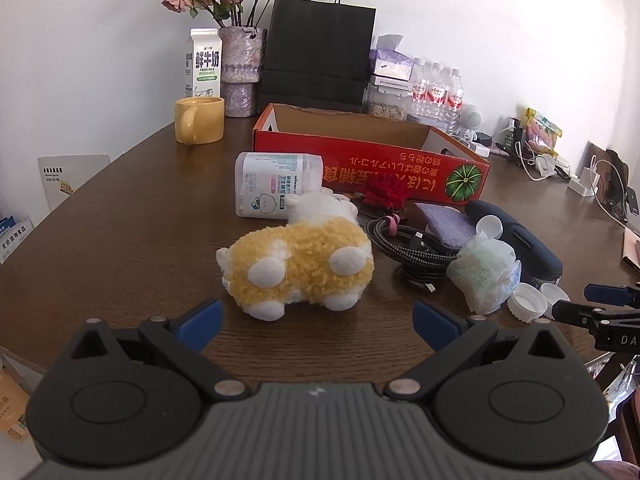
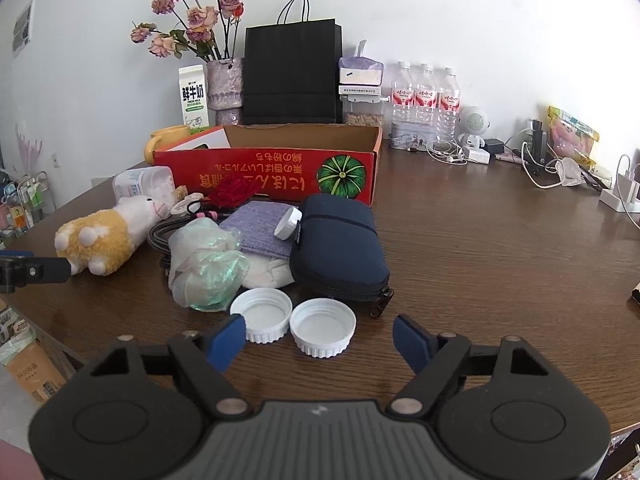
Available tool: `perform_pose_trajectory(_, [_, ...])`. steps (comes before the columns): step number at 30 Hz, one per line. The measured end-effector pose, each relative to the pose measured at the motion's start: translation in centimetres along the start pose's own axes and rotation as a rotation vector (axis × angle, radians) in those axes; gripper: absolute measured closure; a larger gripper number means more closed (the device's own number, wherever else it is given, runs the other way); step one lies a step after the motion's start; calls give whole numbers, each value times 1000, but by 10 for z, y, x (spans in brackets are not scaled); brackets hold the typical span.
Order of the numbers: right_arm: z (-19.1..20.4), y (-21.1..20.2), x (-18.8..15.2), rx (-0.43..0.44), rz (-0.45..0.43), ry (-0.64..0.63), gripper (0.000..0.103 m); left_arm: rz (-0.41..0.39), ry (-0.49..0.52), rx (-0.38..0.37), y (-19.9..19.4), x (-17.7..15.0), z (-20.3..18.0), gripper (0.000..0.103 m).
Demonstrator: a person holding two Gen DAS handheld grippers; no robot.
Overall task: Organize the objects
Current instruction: 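Grasp the yellow plush sheep with the left gripper while the right gripper grasps a white bottle cap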
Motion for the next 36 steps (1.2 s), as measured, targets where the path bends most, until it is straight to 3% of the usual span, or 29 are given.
perform_pose_trajectory(9, [-10,14,-7,54,15,17,50,-2,-22,24,16,6,2,0])
perform_pose_trajectory(16, [-10,21,-6,96,3,12,55,-3,-17,33,23,8,-1,0])
perform_pose_trajectory(18, [-10,21,-6,111,-10,10,64,-4,-17,37,25,9,-2,0])
perform_pose_trajectory(23, [-12,22,-6,122,-28,17,64,-14,-21,44,31,13,-6,0])
perform_pose_trajectory(36, [-16,24,-8,109,-53,37,64,-72,-72,150,54,25,-2,0])
Point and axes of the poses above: each gripper's, at about its wrist camera, not at the fingertips, and y roughly the way its jaws point, z to its left, x to its top, the point moved 8 cm from there along y, roughly the way its jaws point, and after that the axes turned 14 degrees about -y, right-handed, at the moved point
